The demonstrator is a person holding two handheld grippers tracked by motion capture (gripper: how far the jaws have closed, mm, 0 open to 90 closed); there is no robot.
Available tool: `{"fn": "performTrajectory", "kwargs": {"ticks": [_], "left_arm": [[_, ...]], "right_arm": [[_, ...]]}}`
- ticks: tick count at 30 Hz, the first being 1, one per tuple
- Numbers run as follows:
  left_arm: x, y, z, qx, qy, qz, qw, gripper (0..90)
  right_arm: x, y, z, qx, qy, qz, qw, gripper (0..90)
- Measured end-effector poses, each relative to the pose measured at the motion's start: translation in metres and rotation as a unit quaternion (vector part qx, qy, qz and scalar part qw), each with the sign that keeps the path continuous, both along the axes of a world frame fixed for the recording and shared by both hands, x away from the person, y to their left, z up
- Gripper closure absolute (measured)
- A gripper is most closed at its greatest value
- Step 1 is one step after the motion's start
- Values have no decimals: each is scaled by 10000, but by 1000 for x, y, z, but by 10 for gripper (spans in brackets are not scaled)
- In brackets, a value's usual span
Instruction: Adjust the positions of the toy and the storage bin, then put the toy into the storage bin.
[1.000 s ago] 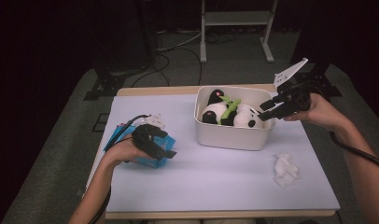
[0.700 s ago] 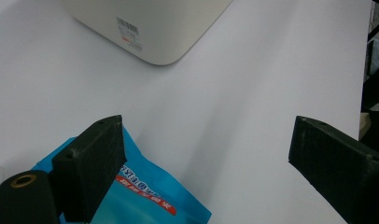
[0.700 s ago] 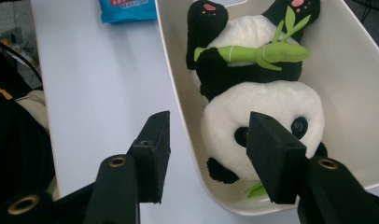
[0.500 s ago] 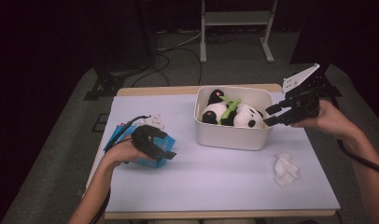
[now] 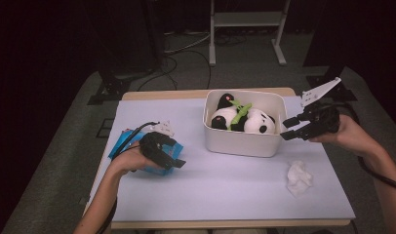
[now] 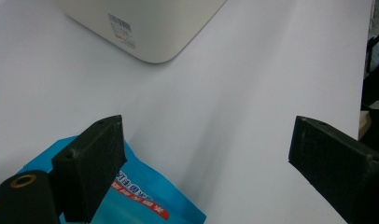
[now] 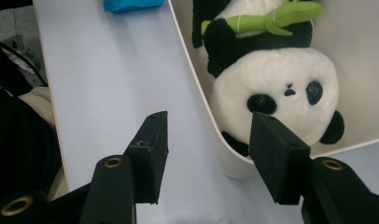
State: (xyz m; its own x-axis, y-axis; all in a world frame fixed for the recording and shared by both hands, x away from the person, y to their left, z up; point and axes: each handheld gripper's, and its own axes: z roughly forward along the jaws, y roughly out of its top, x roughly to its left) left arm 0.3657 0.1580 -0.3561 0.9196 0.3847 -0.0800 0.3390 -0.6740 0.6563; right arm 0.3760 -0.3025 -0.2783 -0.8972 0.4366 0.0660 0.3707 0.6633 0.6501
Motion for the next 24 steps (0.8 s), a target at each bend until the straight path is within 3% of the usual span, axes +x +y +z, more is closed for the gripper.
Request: {"fn": "performTrajectory", "kwargs": {"ticks": [11, 24], "left_arm": [[1, -3, -4, 2, 26, -47, 10000, 100], [-2, -1, -8, -21, 38, -15, 10000, 100]], "right_arm": [[-8, -11, -6, 120, -20, -111, 9999, 456], [-18, -21, -28, 212, 93, -265, 9994, 447]]}}
